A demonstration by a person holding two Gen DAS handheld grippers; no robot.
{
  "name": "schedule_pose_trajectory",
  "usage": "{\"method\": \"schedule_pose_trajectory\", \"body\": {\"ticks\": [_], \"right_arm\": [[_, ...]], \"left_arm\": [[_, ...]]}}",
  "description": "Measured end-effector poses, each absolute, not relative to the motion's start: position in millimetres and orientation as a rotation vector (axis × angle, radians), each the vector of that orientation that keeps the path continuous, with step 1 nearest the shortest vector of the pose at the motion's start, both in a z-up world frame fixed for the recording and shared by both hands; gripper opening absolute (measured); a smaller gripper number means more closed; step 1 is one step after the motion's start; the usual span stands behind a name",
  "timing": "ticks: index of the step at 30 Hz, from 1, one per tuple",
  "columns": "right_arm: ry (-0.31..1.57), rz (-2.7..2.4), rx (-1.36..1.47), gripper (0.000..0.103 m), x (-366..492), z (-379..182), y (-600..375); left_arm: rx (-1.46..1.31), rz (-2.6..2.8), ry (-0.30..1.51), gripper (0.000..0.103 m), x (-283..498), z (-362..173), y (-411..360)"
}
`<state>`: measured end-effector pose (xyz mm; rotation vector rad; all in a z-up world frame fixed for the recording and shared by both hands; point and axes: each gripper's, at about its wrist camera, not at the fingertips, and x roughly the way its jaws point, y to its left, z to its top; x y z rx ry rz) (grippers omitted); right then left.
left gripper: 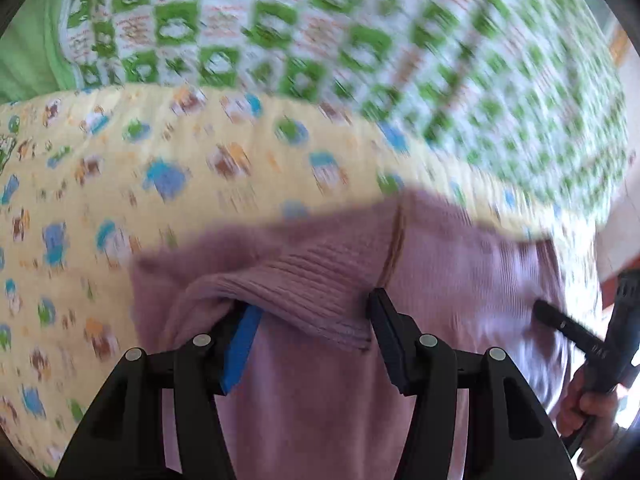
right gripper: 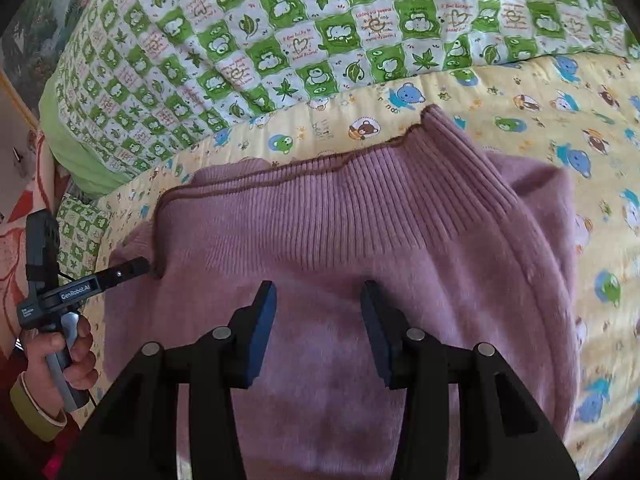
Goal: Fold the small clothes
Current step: 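Press and smooth the folded sweater with both open grippers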
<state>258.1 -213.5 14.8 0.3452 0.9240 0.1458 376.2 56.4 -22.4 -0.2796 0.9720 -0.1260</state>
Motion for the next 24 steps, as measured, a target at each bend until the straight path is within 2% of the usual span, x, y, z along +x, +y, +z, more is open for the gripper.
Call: {"method": "schedule_pose_trajectory", "body": {"ticks": [4, 8, 11, 14, 19, 24], "right_arm": [[0.888, 0.042, 0.305, 0.045, 291, 21, -234], [0.842, -0.069, 0.388, 0.045, 310, 29, -272], [0.819, -0.07, 0.412, 0.046, 305, 39, -278], [0.799, -0.031, 0.421, 0.053, 291, 48, -270], [0.813, 0.055, 0.422, 0.054, 262, 51, -241], [0.85, 0.114, 0.437, 0.054, 240, 45, -214]], "left_arm": [[-0.38, -0.041, 0.918, 0.057, 401, -11, 88], [-0.471, 0.026, 0.891, 0.06, 394, -1, 117], [-0.455, 0.049, 0.9, 0.065, 364, -1, 128], [-0.454, 0.056, 0.928, 0.067, 323, -12, 129], [-0.54, 0.082, 0.992, 0.073, 245, -35, 139], [-0.65, 0.107, 1.03, 0.074, 192, -53, 146]]}}
